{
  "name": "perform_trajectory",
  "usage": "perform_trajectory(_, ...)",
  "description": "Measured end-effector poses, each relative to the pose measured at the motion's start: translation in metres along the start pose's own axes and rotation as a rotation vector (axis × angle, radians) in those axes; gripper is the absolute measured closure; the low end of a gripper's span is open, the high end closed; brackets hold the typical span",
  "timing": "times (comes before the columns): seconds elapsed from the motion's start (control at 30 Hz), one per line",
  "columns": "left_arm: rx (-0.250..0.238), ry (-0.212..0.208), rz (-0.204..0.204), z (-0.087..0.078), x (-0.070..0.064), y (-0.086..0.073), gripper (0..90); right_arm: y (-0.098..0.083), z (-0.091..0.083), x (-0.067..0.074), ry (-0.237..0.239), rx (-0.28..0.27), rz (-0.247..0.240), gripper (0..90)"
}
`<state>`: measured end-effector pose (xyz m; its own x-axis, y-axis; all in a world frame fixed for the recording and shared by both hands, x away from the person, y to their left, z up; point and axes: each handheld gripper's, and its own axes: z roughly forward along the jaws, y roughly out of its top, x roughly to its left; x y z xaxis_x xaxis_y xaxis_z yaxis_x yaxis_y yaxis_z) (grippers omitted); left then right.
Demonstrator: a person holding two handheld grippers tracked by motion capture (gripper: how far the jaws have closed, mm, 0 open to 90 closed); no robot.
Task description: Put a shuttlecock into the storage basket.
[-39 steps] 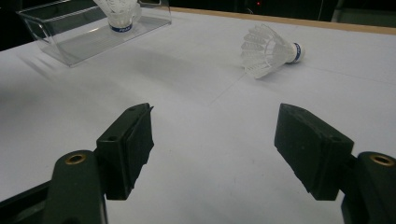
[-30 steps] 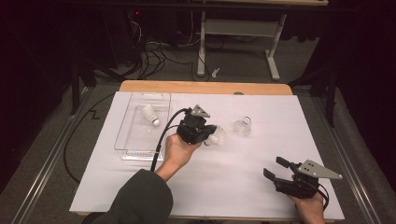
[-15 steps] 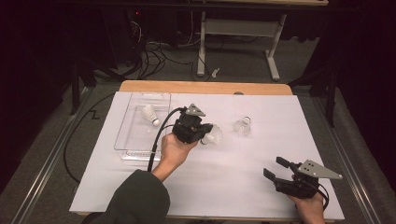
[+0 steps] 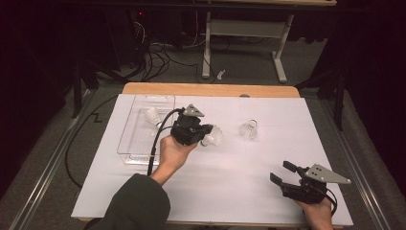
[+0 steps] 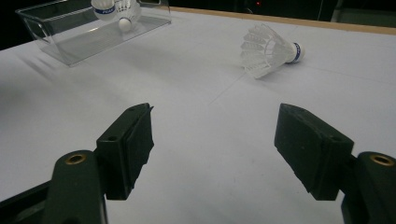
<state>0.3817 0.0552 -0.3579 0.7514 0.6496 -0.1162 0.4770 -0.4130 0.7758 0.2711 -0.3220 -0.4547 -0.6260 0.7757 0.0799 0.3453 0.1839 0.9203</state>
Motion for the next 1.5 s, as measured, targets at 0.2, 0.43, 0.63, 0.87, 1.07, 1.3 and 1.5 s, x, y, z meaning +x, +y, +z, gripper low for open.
perform_trajectory(0.2,-0.002,0.01,-0.005,-0.004,0.003,-0.001,88.9,0.0,0.0,0.0,0.0,0.0,0.0,28.4)
perform_trajectory(0.43,-0.009,0.026,-0.013,-0.011,0.009,-0.002,88.9,0.0,0.0,0.0,-0.001,0.0,0.001,28.3)
perform_trajectory(0.63,-0.012,0.035,-0.023,-0.017,0.015,-0.003,88.9,0.0,0.0,0.0,0.0,0.0,0.001,28.3)
perform_trajectory(0.87,-0.022,0.056,-0.033,-0.025,0.021,-0.005,88.8,0.0,0.0,0.0,0.0,-0.001,0.001,28.3)
perform_trajectory(1.07,-0.028,0.083,-0.04,-0.034,0.028,-0.008,88.8,0.0,0.0,0.0,-0.001,-0.001,0.001,28.3)
perform_trajectory(1.3,-0.042,0.098,-0.062,-0.044,0.036,-0.012,88.8,0.0,0.0,0.0,-0.001,0.001,0.001,28.3)
perform_trajectory(1.5,-0.053,0.116,-0.076,-0.051,0.042,-0.014,88.8,0.0,0.0,0.0,-0.001,0.0,0.001,28.3)
